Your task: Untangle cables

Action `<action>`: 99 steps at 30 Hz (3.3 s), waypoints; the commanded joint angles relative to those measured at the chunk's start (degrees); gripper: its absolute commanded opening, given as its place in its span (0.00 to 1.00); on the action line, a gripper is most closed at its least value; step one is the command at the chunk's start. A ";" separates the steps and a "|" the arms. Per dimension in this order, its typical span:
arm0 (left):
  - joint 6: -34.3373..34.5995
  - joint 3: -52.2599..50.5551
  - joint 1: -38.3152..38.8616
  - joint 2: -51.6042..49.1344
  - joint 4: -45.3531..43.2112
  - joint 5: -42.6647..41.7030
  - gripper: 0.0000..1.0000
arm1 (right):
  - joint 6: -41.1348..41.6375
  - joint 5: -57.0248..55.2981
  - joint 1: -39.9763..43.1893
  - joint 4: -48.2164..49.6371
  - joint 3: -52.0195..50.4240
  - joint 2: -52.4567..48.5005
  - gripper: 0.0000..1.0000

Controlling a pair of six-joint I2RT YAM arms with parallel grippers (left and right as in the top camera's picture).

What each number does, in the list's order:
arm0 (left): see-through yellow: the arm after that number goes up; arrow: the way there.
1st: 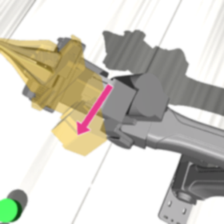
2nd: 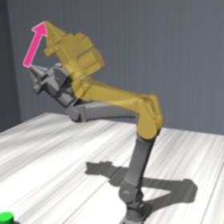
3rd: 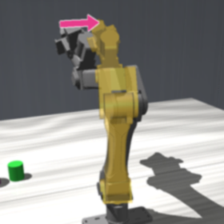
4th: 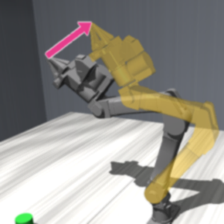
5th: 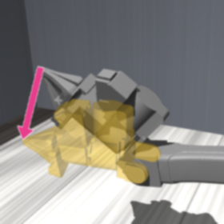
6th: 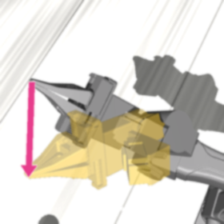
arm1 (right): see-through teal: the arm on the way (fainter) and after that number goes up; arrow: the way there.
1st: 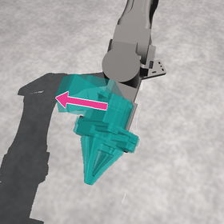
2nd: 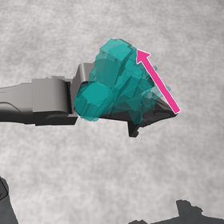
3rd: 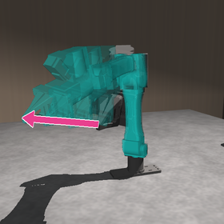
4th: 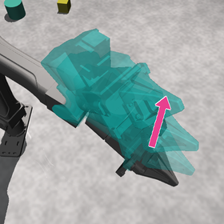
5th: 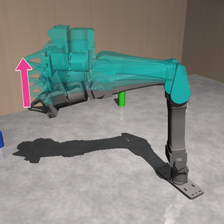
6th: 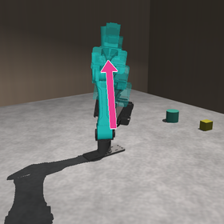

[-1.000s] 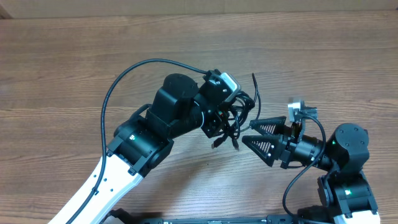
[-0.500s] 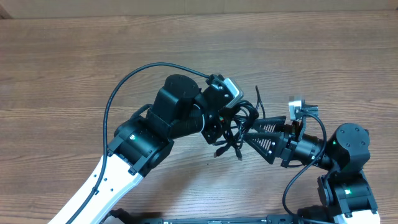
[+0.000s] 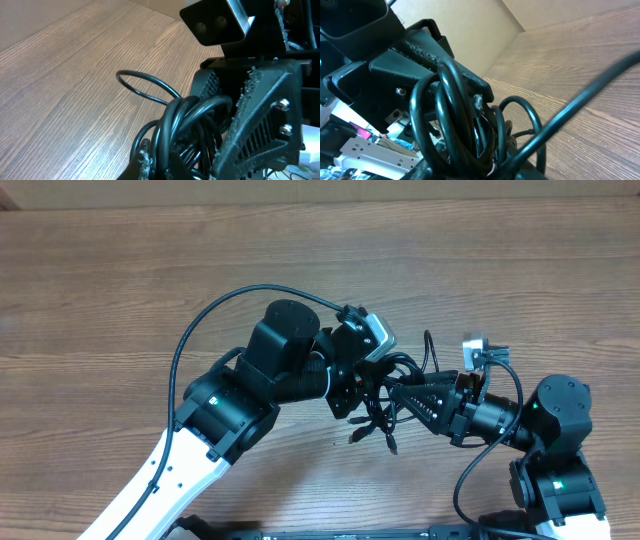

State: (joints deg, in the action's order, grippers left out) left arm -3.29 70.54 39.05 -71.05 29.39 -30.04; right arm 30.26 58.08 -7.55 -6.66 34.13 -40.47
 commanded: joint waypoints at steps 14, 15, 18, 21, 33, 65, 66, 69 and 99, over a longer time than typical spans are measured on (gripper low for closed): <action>0.72 1.29 0.74 0.07 -5.60 1.95 0.04 | -1.62 1.14 -0.22 -0.07 1.36 0.09 0.10; 0.72 1.29 0.74 0.07 -5.57 1.97 0.04 | -1.64 1.14 -0.22 -0.09 1.36 0.09 0.06; 0.72 1.29 0.72 0.07 -5.57 1.97 0.04 | -1.81 0.90 -0.22 -0.07 1.36 0.09 0.04; 0.72 1.29 0.72 0.07 -5.42 1.95 0.04 | -1.84 0.63 -0.22 -0.35 1.36 0.09 0.04; -0.85 1.29 0.72 0.07 3.37 7.93 0.04 | -2.03 -14.10 -0.22 -10.29 1.36 0.11 0.04; -0.98 1.29 0.72 0.09 10.19 -5.09 0.04 | -4.15 -29.22 -0.22 -19.45 1.36 0.11 0.51; -0.94 1.29 0.72 0.09 10.19 -2.80 0.04 | -5.81 -28.39 -0.22 -19.45 1.36 0.11 0.55; 3.52 1.31 0.72 0.07 10.23 9.25 0.04 | -7.67 -28.04 -0.22 -20.13 1.38 0.11 0.64; 11.69 1.29 5.16 0.07 3.67 6.03 0.04 | -14.08 -22.47 -0.22 -19.63 1.42 0.11 0.72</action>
State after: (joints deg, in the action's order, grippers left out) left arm 7.60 70.54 42.92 -72.34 34.48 -22.31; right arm 16.67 35.59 -7.90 -26.57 34.72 -40.51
